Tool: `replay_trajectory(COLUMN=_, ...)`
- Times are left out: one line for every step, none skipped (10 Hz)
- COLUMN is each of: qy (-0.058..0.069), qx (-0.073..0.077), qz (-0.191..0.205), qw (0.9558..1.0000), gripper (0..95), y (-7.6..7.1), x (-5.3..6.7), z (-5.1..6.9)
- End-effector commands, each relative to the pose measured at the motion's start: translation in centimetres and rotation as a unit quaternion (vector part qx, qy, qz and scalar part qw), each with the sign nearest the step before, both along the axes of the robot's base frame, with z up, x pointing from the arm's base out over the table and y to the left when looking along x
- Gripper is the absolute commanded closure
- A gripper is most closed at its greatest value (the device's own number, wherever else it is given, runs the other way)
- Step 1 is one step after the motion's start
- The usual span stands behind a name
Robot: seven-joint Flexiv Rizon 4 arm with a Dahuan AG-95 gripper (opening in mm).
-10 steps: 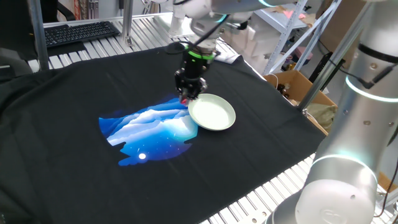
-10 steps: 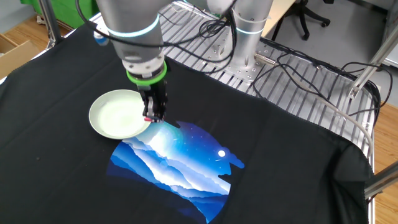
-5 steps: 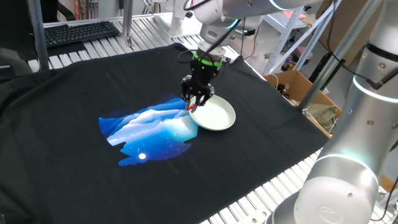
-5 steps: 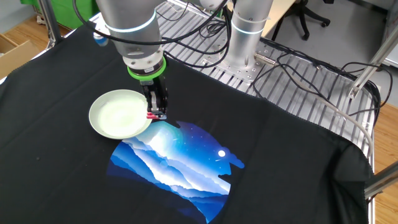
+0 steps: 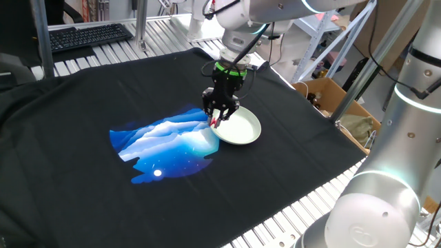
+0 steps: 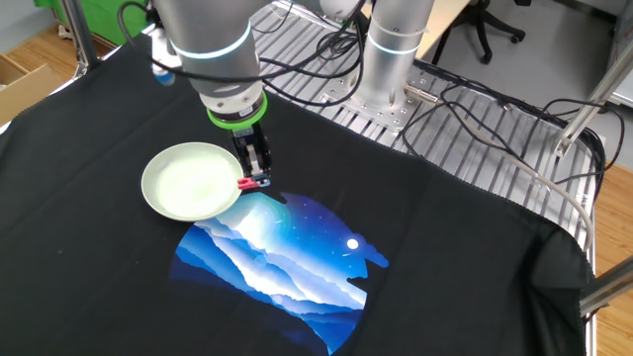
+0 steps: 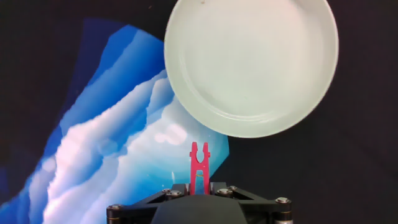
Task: Use a clamp
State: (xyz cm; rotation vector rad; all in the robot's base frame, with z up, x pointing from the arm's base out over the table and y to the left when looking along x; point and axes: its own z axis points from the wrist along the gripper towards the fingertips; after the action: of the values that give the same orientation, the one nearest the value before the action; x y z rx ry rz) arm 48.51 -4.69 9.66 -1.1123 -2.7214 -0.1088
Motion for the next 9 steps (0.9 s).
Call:
replay_trajectory(qy=-0.002, qx=-0.008, qz=0.060, qw=0.9982, gripper=95.0, y=-0.5, x=-0.5, z=-0.2)
replay_trajectory(qy=-0.003, qx=-0.011, qz=0.079, qw=0.9968, gripper=95.0, y=-0.9, x=-0.5, z=-0.4)
replay_trajectory(qy=-0.003, qx=-0.009, qz=0.103, qw=0.9947, gripper=95.0, y=-1.3, x=-0.5, z=-0.5)
replay_trajectory(qy=-0.004, qx=-0.008, qz=0.124, qw=0.9923, gripper=95.0, y=-1.7, x=-0.6, z=-0.6)
replay_trajectory(qy=-0.005, qx=-0.009, qz=0.141, qw=0.9900, gripper=95.0, y=-2.1, x=-0.6, z=-0.7)
replay_trajectory(qy=-0.005, qx=-0.014, qz=0.163, qw=0.9864, gripper=95.0, y=-2.3, x=-0.7, z=-0.8)
replay_trajectory(qy=-0.001, qx=-0.012, qz=0.180, qw=0.9836, gripper=95.0, y=-2.4, x=-0.8, z=-0.9)
replay_trajectory(qy=0.004, qx=-0.009, qz=0.197, qw=0.9803, gripper=95.0, y=-2.4, x=-0.9, z=-1.0)
replay_trajectory(qy=0.012, qx=-0.006, qz=0.217, qw=0.9761, gripper=95.0, y=-2.4, x=-1.0, z=-1.1)
